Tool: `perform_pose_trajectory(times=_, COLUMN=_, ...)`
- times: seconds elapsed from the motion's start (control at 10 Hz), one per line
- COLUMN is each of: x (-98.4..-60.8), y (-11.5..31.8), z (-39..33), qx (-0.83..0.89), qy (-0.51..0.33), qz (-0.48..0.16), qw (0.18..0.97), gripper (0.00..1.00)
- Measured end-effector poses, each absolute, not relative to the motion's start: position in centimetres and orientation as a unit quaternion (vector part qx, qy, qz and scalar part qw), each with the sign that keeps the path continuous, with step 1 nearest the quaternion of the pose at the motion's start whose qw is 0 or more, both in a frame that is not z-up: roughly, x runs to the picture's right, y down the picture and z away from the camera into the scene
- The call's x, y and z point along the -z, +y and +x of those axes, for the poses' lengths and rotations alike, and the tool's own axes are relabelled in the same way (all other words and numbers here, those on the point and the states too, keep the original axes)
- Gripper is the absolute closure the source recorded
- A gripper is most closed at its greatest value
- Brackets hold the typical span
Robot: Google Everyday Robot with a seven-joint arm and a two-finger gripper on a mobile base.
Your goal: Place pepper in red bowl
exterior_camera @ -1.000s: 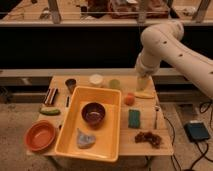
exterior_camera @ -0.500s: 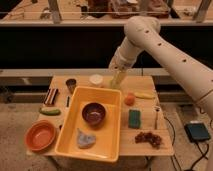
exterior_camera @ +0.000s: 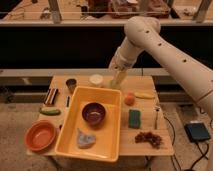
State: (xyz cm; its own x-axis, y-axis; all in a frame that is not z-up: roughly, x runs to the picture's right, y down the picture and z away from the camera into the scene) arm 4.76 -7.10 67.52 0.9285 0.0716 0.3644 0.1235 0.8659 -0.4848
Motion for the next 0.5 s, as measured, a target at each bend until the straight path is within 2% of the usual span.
perform_pose_trajectory(times=0.3, x=-67.4, y=-6.1, z=3.5, qx=0.016, qy=-0.223, qz=-0.254, qw=0.941, gripper=0.35)
perform_pose_trajectory(times=0.5, x=-67.2, y=-5.0, z=0.0, qx=0.016, qy=-0.252, qz=-0.254, qw=0.934, gripper=0.35)
